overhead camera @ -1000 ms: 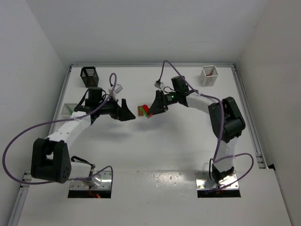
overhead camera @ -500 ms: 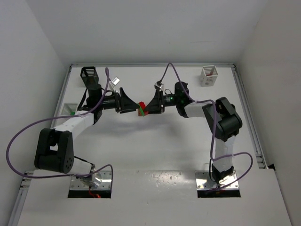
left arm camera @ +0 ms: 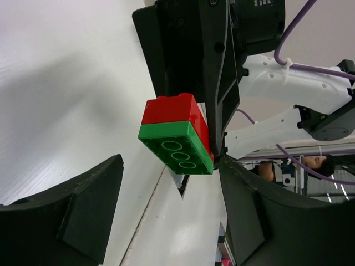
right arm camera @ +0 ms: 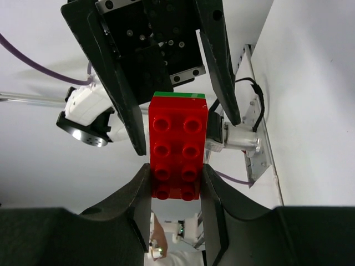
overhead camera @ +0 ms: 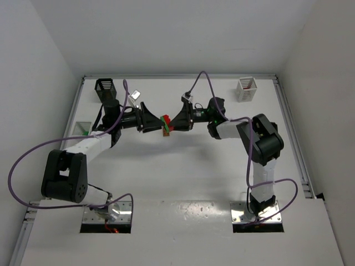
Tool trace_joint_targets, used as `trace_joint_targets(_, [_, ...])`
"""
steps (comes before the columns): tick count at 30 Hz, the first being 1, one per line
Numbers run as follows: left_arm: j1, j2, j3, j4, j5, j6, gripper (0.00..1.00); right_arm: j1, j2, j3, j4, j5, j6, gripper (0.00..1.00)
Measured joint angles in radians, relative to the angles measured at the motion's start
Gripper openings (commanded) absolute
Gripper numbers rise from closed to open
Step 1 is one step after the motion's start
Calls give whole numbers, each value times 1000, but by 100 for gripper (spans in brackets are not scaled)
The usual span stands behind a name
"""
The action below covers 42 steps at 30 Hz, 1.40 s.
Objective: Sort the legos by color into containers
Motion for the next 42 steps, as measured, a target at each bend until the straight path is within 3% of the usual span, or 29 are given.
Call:
trace_joint_targets(10, [0, 2, 0, 22, -3, -37, 66, 23, 0, 0, 3, 0, 10, 0])
trace_joint_targets(17, [0, 2, 0, 36, -5, -62, 43, 24, 0, 0, 7, 1, 8, 0])
trace_joint_targets(21, [1, 2, 0, 39, -7, -81, 43, 24, 0, 0, 15, 2, 1, 0])
trace_joint_targets(25, [1, 2, 0, 38, -7, -85, 49, 23, 1, 0, 20, 6, 1, 0])
trace_joint_targets(29, [1, 2, 0, 38, -7, -81, 48, 23, 2, 0, 20, 7, 2, 0])
trace_joint_targets(31, [1, 2, 0, 37, -7, -82, 42, 23, 2, 0, 20, 7, 2, 0])
trace_joint_targets(32, [1, 2, 0, 36, -7, -84, 31, 23, 2, -1, 21, 7, 0, 0])
trace_joint_targets(35, [1, 2, 0, 34, -6, -85, 11, 23, 2, -1, 22, 8, -2, 0])
trace_joint_targets(42, [1, 2, -1, 7, -22, -67, 8, 11, 13, -1, 29, 6, -3, 0])
